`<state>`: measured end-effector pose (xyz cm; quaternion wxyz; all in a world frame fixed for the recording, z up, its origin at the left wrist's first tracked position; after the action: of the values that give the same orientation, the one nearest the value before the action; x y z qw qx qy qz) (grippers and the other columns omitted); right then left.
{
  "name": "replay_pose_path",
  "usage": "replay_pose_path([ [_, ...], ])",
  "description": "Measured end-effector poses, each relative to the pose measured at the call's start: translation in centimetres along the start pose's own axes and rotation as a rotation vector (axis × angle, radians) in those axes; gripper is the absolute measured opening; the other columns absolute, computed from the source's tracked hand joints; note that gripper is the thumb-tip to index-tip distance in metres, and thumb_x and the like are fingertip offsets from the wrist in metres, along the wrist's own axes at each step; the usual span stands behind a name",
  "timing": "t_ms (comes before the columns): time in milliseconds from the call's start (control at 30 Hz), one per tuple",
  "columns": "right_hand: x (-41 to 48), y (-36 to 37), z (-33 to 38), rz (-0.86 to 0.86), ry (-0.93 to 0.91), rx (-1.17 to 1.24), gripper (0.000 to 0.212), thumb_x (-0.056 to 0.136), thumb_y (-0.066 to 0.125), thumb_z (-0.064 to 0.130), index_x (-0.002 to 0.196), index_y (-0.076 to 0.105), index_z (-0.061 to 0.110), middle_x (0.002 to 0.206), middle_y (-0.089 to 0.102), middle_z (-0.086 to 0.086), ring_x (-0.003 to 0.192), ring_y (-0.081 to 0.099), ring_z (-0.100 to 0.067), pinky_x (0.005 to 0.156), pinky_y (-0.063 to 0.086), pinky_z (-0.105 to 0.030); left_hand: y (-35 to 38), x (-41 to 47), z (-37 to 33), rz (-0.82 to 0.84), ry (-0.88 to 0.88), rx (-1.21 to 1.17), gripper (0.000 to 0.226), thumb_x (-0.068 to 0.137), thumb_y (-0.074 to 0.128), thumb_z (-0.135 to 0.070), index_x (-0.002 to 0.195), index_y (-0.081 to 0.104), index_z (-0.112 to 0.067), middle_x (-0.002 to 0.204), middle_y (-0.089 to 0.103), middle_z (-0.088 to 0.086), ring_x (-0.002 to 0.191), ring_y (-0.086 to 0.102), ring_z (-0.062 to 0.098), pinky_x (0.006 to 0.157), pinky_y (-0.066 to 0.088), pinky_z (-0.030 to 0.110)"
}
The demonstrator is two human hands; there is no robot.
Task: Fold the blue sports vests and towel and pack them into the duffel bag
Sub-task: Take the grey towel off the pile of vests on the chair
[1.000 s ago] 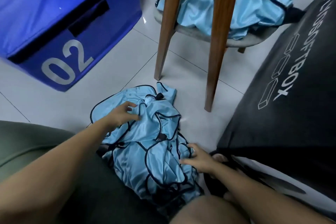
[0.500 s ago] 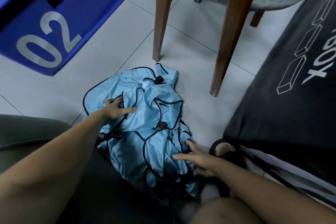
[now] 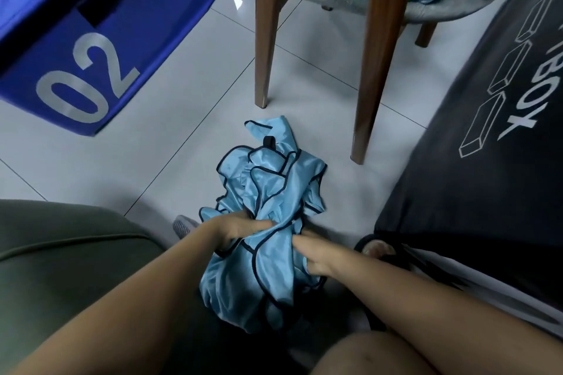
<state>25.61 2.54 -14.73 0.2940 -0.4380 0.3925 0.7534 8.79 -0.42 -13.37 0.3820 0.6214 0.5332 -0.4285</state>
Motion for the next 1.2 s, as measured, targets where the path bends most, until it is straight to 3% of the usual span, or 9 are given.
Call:
replay_pose_path([
  [100, -1.8, -0.1, 1.0, -0.005, -0.038, 0.015, 0.029, 0.097, 0.079, 0.024, 0.123, 0.074, 0.013, 0.112, 0.081, -0.009, 0.101, 0.079, -0.026, 0.086, 0.064, -0.041, -0.1, -0.8, -0.7, -0.054, 0.042, -0.041, 0.071, 0.079, 0.089, -0.057, 0.134, 0.063, -0.02, 0.131, 0.071, 0.002, 0.12, 0.067, 0.022, 0.112, 0.05, 0.042],
  [200, -4.2, 0.4, 3.2, -0.01, -0.104, 0.023, 0.024, 0.096, 0.079, 0.028, 0.118, 0.076, 0.019, 0.107, 0.082, -0.003, 0.098, 0.08, -0.02, 0.087, 0.063, -0.038, -0.6, -3.4, -2.6, -0.057, 0.069, -0.112, 0.087, 0.069, 0.095, -0.058, 0.139, 0.062, -0.02, 0.132, 0.074, 0.006, 0.118, 0.072, 0.025, 0.101, 0.06, 0.047],
  [367, -8.6, 2.4, 7.8, -0.028, -0.268, -0.003, 0.026, 0.094, 0.082, 0.024, 0.12, 0.075, 0.029, 0.115, 0.081, 0.001, 0.107, 0.077, -0.02, 0.098, 0.062, -0.043, -1.5, -10.4, -6.0, -0.024, 0.152, -0.231, 0.071, 0.077, 0.096, -0.037, 0.138, 0.063, -0.018, 0.124, 0.078, 0.009, 0.113, 0.076, 0.034, 0.1, 0.059, 0.058],
  [467, -11.8, 4.0, 10.6, -0.009, -0.365, -0.031, 0.036, 0.097, 0.078, 0.018, 0.132, 0.071, 0.025, 0.124, 0.078, -0.002, 0.109, 0.076, -0.019, 0.091, 0.064, -0.036, -2.4, -15.7, -8.3, -0.082, 0.226, -0.236, 0.059, 0.08, 0.094, -0.033, 0.13, 0.065, -0.02, 0.118, 0.08, 0.009, 0.109, 0.077, 0.033, 0.099, 0.06, 0.056],
  [567, -16.4, 5.6, 14.0, 0.006, -0.497, -0.069, 0.034, 0.098, 0.077, 0.017, 0.131, 0.07, 0.025, 0.12, 0.079, 0.001, 0.108, 0.076, -0.016, 0.084, 0.063, -0.031, -3.0, -21.0, -11.2, -0.1, 0.32, -0.226, 0.068, 0.08, 0.094, -0.033, 0.138, 0.062, -0.018, 0.125, 0.077, 0.012, 0.114, 0.075, 0.037, 0.103, 0.057, 0.059],
  [733, -25.0, 7.8, 19.7, 0.009, -0.683, -0.118, 0.034, 0.096, 0.08, 0.02, 0.127, 0.068, 0.028, 0.113, 0.081, 0.004, 0.105, 0.077, -0.017, 0.084, 0.064, -0.034, -3.2, -30.7, -17.2, -0.235, 0.48, -0.16, 0.048, 0.091, 0.085, -0.026, 0.133, 0.062, -0.027, 0.117, 0.081, 0.005, 0.106, 0.078, 0.03, 0.096, 0.062, 0.055],
  [833, -30.3, 8.9, 22.8, -0.016, -0.795, -0.158, 0.043, 0.096, 0.079, 0.019, 0.136, 0.065, 0.022, 0.117, 0.079, -0.001, 0.109, 0.076, -0.02, 0.091, 0.064, -0.04, -3.2, -36.1, -20.3, -0.283, 0.562, -0.141, 0.057, 0.09, 0.086, -0.026, 0.14, 0.06, -0.027, 0.12, 0.08, 0.004, 0.108, 0.078, 0.03, 0.097, 0.062, 0.054],
  [933, -36.4, 10.2, 25.5, 0.004, -0.904, -0.186, 0.037, 0.098, 0.076, 0.014, 0.134, 0.068, 0.019, 0.12, 0.079, -0.002, 0.112, 0.075, -0.021, 0.095, 0.063, -0.041, -2.5, -41.9, -23.6, -0.312, 0.647, -0.085, 0.055, 0.091, 0.084, -0.029, 0.141, 0.06, -0.028, 0.118, 0.08, 0.001, 0.106, 0.079, 0.026, 0.089, 0.065, 0.046],
  [1200, -51.1, 11.9, 31.9, -0.016, -1.124, -0.254, 0.041, 0.095, 0.08, 0.02, 0.135, 0.069, 0.017, 0.121, 0.079, -0.003, 0.111, 0.076, -0.022, 0.097, 0.062, -0.045, 0.0, -55.0, -32.0, -0.401, 0.882, 0.029, 0.059, 0.085, 0.086, -0.035, 0.139, 0.063, -0.028, 0.119, 0.08, 0.0, 0.106, 0.079, 0.024, 0.091, 0.063, 0.045],
])
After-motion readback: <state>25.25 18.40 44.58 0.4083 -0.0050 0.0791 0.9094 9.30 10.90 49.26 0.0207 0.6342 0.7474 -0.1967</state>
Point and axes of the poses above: each hand's wrist, its own x-axis towards the middle knuckle, its own y-axis out of the palm, z = x × y, the point moved 6 cm from there along x, towards the middle knuckle
